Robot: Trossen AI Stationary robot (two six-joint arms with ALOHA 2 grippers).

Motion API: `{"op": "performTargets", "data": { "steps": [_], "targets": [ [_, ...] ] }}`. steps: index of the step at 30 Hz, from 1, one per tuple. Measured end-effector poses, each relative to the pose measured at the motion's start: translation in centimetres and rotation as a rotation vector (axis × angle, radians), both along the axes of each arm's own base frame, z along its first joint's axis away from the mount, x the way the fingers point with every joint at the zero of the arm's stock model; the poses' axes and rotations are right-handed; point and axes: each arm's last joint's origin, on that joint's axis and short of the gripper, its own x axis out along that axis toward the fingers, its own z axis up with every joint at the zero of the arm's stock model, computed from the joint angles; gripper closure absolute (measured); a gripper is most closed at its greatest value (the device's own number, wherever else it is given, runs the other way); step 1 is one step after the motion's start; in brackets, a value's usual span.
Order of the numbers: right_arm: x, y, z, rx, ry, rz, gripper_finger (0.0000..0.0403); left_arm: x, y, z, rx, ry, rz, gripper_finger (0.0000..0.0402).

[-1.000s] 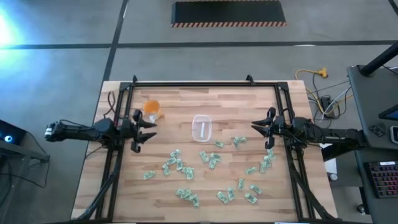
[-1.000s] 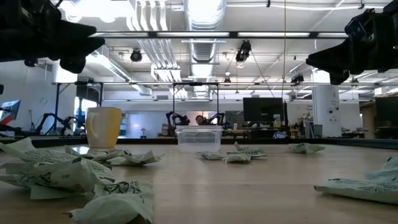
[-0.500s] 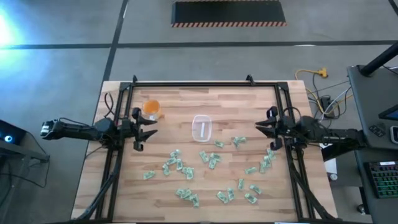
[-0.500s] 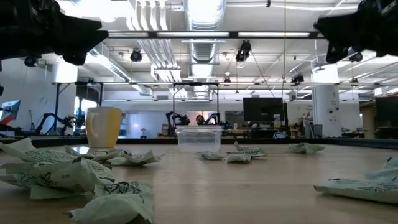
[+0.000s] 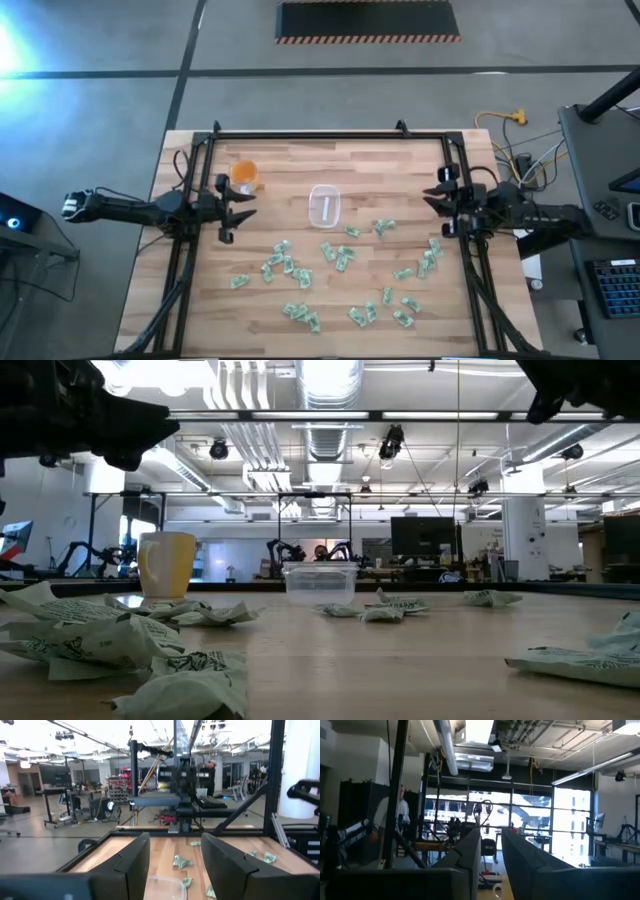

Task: Pick and place Stevia / Truvia into bins
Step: Put the stevia packet into the bin

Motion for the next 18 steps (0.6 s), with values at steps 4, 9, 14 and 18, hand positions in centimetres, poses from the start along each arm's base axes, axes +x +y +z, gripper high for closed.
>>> {"op": "performTargets", "data": {
  "steps": [4,9,14,18],
  "targets": [
    [0.6,0.3,2.4,-0.136,0.043,0.054,0.0335,0.1,0.0,-0.1,0.000,0.010,0.007,0.0240],
    [2.0,0.7,5.2,-0.229,0.084,0.215,0.0335,0.2,0.0,0.0,-0.001,-0.002,0.006,0.0240],
    [4.6,0.3,6.0,-0.098,0.414,0.193,0.0335,0.2,0.0,0.0,-0.003,0.000,0.006,0.0240],
    [6.7,-0.2,5.2,0.005,0.802,0.007,0.0335,0.3,0.0,-0.3,-0.001,0.030,0.006,0.0240]
  ]
}}
